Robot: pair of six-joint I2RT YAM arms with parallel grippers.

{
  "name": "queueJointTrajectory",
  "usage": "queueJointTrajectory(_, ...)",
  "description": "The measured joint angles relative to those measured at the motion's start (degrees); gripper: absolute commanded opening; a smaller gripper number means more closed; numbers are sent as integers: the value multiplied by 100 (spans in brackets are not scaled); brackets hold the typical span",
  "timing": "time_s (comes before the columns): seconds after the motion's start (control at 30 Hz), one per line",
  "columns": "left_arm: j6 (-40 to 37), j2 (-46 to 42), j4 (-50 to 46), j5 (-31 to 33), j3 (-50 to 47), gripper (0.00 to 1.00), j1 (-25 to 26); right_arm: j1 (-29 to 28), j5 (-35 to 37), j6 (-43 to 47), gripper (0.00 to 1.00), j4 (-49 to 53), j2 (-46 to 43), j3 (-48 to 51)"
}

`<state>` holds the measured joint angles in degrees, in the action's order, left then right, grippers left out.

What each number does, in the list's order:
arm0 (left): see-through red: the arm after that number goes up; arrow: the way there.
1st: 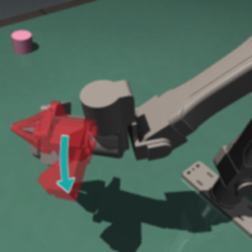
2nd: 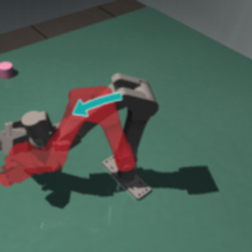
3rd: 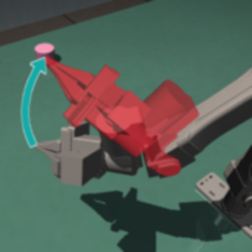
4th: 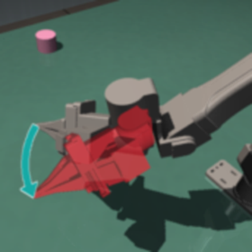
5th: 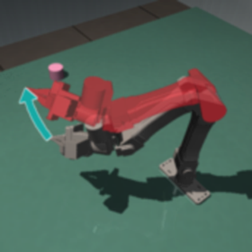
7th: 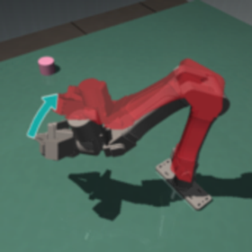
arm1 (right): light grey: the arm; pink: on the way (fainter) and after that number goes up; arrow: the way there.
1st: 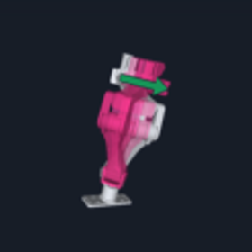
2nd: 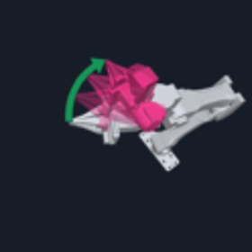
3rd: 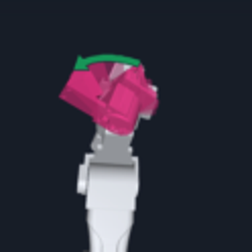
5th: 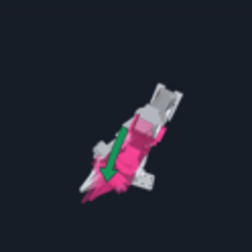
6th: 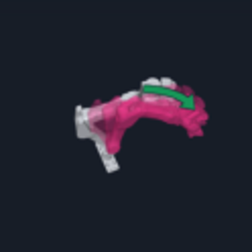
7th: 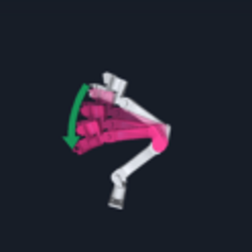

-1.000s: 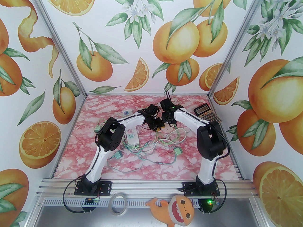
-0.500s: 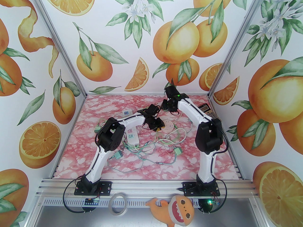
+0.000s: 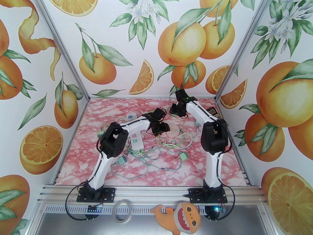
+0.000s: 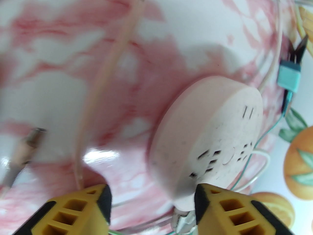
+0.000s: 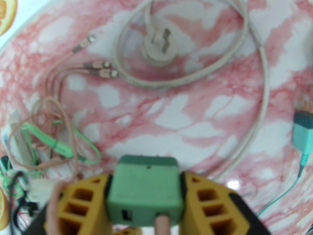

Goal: Pull the plug off the socket

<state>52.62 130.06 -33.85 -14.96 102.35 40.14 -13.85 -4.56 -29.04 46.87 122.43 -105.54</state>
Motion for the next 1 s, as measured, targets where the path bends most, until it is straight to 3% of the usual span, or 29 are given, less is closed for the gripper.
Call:
queueJointTrajectory(0.47,-660,-1670,-35,501,-293,79,-435,251,-1425,-682,45,-590,256,302)
queueJointTrajectory(0.7,-675,-2013,-22,717,-769,80,-643,494,-1932,-1086,47,-680,573,334)
queueJointTrajectory(1.0,-675,-2168,-24,837,-1174,81,-649,595,-2055,-1270,72,-710,662,348)
